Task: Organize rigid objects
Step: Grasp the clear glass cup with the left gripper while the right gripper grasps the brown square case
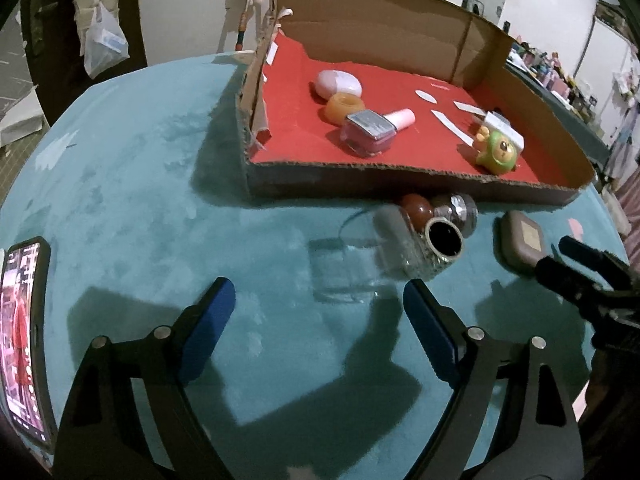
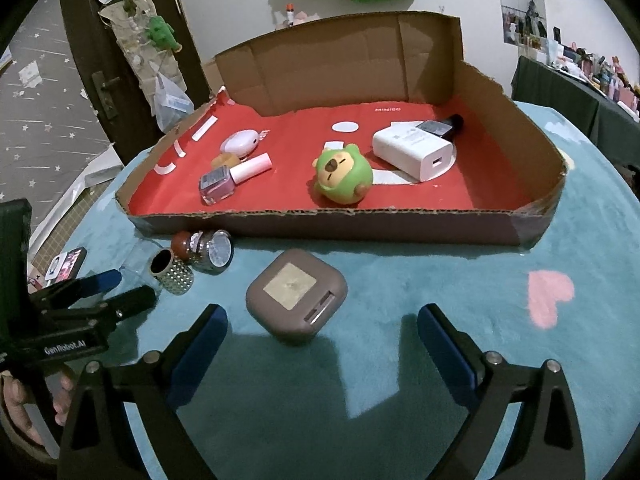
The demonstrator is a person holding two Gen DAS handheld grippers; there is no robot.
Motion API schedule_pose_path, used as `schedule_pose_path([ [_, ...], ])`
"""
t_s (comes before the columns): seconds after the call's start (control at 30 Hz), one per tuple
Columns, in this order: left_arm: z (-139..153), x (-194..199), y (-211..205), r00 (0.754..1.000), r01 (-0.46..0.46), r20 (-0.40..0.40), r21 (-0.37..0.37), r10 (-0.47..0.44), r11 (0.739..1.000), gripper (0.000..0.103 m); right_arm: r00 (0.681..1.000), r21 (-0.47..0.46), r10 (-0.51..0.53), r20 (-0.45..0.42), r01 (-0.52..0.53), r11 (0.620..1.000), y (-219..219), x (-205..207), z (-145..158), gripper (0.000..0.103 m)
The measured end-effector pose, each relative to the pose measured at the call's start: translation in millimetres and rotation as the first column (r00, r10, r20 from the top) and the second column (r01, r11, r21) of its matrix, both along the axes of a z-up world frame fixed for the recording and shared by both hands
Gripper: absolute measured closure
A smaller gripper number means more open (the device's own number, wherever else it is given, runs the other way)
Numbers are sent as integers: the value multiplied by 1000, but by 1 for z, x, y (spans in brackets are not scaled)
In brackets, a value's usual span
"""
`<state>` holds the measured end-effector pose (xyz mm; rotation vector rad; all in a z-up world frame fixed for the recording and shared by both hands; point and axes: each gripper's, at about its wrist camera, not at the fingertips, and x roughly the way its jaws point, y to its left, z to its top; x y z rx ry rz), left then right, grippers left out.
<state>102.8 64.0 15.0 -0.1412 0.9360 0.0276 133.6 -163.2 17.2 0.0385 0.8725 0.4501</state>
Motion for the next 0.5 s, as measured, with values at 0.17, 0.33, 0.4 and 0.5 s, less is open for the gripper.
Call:
schedule_pose_path([
  [0.17, -1, 5, -11, 1000, 30, 0, -4, -30, 1000, 17, 1000, -14, 12, -8, -12, 1000, 7, 4, -4, 6],
  [0.33, 0, 6, -26, 997, 71, 0, -8, -71, 997, 17, 1000, -15, 11, -12, -11, 1000, 7, 6, -5, 6],
  [0.4, 0, 7, -26, 997, 71, 3, -8, -71, 997, 17, 1000, -17, 11, -12, -11, 1000, 7, 7, -5, 6],
  [0.5, -3, 12, -19, 999, 47, -3, -7, -47, 999, 17, 1000, -22, 10, -12, -10, 1000, 8, 8, -5, 7],
])
